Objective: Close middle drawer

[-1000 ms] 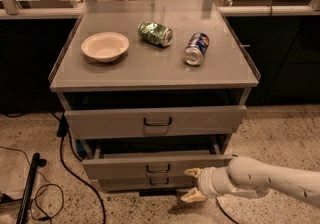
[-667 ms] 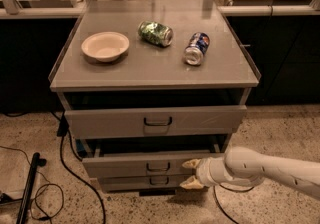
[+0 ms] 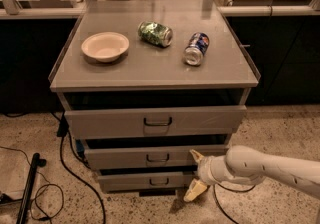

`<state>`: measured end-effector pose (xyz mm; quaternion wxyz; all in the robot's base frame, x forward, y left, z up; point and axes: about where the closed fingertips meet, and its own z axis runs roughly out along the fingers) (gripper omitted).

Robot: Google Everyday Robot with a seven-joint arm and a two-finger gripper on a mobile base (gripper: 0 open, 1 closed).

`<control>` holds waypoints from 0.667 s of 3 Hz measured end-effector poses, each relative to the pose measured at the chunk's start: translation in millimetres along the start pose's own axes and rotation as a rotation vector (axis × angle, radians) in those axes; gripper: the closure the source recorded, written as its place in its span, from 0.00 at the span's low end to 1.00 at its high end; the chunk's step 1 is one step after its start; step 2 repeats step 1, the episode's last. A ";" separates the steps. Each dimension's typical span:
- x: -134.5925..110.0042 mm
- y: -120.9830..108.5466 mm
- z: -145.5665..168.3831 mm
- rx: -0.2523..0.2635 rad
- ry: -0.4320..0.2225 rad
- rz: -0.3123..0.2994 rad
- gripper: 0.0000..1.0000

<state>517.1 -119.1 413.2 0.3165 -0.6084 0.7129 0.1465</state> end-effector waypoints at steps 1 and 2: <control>0.0 0.0 0.0 0.000 0.000 0.000 0.00; 0.0 0.0 0.0 0.000 0.000 0.000 0.00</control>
Offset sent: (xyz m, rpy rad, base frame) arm 0.0000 0.0000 0.0000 0.0000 0.0000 0.0000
